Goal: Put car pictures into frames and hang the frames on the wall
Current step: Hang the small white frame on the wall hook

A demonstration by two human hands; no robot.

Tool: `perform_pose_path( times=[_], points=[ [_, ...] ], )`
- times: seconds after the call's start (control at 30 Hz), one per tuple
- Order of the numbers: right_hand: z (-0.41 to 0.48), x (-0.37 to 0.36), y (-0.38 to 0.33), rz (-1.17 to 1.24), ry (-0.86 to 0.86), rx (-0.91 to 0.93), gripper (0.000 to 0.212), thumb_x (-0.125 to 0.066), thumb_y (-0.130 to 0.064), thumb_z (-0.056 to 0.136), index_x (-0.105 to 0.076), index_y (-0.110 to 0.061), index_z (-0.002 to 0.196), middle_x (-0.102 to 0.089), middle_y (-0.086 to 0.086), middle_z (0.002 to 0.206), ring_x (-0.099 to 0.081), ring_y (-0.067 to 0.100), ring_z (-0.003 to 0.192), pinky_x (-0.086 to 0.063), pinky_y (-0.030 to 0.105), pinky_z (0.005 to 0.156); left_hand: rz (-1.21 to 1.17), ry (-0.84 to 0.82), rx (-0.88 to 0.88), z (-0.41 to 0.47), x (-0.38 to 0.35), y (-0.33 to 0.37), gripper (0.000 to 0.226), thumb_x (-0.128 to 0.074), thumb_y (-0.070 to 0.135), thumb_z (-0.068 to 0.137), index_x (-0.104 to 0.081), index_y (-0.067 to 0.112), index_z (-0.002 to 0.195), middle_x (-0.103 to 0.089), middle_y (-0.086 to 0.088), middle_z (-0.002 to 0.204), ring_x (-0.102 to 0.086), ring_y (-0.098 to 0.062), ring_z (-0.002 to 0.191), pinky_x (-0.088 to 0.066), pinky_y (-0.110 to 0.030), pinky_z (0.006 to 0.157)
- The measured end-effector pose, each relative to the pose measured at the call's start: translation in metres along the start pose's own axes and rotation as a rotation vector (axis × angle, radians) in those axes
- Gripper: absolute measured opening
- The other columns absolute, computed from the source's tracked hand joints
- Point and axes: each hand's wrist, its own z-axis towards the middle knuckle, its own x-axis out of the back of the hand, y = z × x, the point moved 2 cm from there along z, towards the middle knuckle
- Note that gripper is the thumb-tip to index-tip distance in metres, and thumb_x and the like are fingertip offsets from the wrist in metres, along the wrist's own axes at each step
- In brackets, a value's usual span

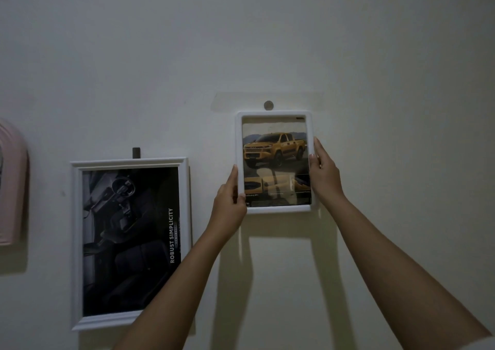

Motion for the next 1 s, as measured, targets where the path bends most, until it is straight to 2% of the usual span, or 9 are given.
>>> perform_pose_path(
  times=[0.07, 0.17, 0.27, 0.33, 0.4, 0.47, 0.53, 0.6, 1.0],
  points=[
    [0.000, 0.001, -0.001, -0.016, -0.015, 0.004, 0.046, -0.031, -0.017, 0.101, -0.024, -0.020, 0.146, -0.031, 0.001, 0.151, -0.034, 0.019, 0.136, -0.031, 0.023, 0.104, 0.007, 0.010, 0.004, 0.001, -0.001, 0.000, 0.062, -0.040, 0.009, 0.096, -0.012, 0.033, 0.147, -0.050, -0.021, 0.117, -0.052, -0.035, 0.105, -0.047, -0.041, 0.091],
    [0.000, 0.001, -0.001, -0.038, -0.029, 0.005, 0.047, -0.031, -0.017, 0.101, -0.022, -0.021, 0.147, -0.033, 0.003, 0.150, -0.035, 0.020, 0.135, -0.031, 0.027, 0.105, 0.018, 0.028, -0.015, 0.000, -0.002, 0.000, 0.062, -0.039, 0.009, 0.096, -0.012, 0.032, 0.147, -0.048, -0.011, 0.121, -0.053, -0.022, 0.101, -0.046, -0.033, 0.089],
    [0.000, 0.000, 0.000, -0.058, -0.037, -0.002, 0.048, -0.031, -0.016, 0.101, -0.021, -0.021, 0.147, -0.037, 0.007, 0.147, -0.039, 0.023, 0.132, -0.033, 0.026, 0.101, 0.068, 0.063, -0.033, -0.001, -0.002, 0.002, 0.060, -0.038, 0.011, 0.097, -0.012, 0.030, 0.147, -0.045, -0.007, 0.114, -0.046, -0.007, 0.088, -0.040, -0.023, 0.080],
    [0.000, -0.001, 0.002, -0.080, -0.046, -0.007, 0.049, -0.032, -0.015, 0.101, -0.020, -0.022, 0.147, -0.038, 0.011, 0.145, -0.040, 0.025, 0.129, -0.033, 0.024, 0.096, 0.080, 0.087, -0.042, -0.003, -0.002, 0.003, 0.058, -0.038, 0.012, 0.098, -0.013, 0.029, 0.147, -0.043, -0.006, 0.111, -0.044, -0.005, 0.083, -0.038, -0.021, 0.078],
    [-0.001, -0.001, 0.004, -0.103, -0.048, -0.005, 0.050, -0.034, -0.015, 0.100, -0.019, -0.022, 0.148, -0.038, 0.013, 0.142, -0.042, 0.026, 0.125, -0.033, 0.024, 0.093, 0.074, 0.110, -0.052, -0.006, -0.003, 0.001, 0.056, -0.039, 0.014, 0.098, -0.016, 0.027, 0.147, -0.041, -0.006, 0.112, -0.046, -0.007, 0.085, -0.040, -0.020, 0.078],
    [-0.004, -0.002, 0.005, -0.119, -0.035, 0.000, 0.051, -0.035, -0.015, 0.100, -0.019, -0.022, 0.148, -0.041, 0.014, 0.136, -0.047, 0.022, 0.113, -0.034, 0.023, 0.089, 0.057, 0.124, -0.059, -0.007, -0.004, -0.001, 0.055, -0.040, 0.012, 0.097, -0.019, 0.025, 0.146, -0.039, -0.005, 0.114, -0.047, -0.008, 0.091, -0.040, -0.019, 0.080],
    [-0.008, -0.002, 0.005, -0.121, -0.017, -0.001, 0.052, -0.036, -0.014, 0.099, -0.019, -0.024, 0.147, -0.041, 0.014, 0.128, -0.045, 0.014, 0.097, -0.038, 0.023, 0.083, 0.034, 0.134, -0.079, -0.009, -0.006, -0.002, 0.057, -0.043, 0.009, 0.096, -0.021, 0.023, 0.146, -0.037, -0.004, 0.118, -0.045, -0.007, 0.100, -0.038, -0.014, 0.085],
    [-0.011, -0.004, 0.006, -0.121, 0.010, 0.005, 0.053, -0.037, -0.013, 0.098, -0.020, -0.024, 0.147, -0.039, 0.012, 0.126, -0.043, 0.011, 0.092, -0.039, 0.023, 0.081, 0.031, 0.147, -0.103, -0.010, -0.008, -0.003, 0.058, -0.045, 0.007, 0.094, -0.022, 0.022, 0.146, -0.035, -0.004, 0.120, -0.044, -0.007, 0.106, -0.037, -0.010, 0.086],
    [-0.016, 0.002, 0.014, -0.162, 0.047, 0.025, 0.050, -0.043, -0.016, 0.097, -0.028, -0.021, 0.145, -0.040, 0.010, 0.124, -0.039, 0.010, 0.100, -0.035, 0.022, 0.089, 0.033, 0.193, -0.131, -0.013, -0.008, -0.001, 0.057, -0.044, 0.008, 0.094, -0.022, 0.021, 0.146, -0.034, -0.004, 0.124, -0.042, -0.014, 0.115, -0.041, -0.028, 0.100]
  ],
)
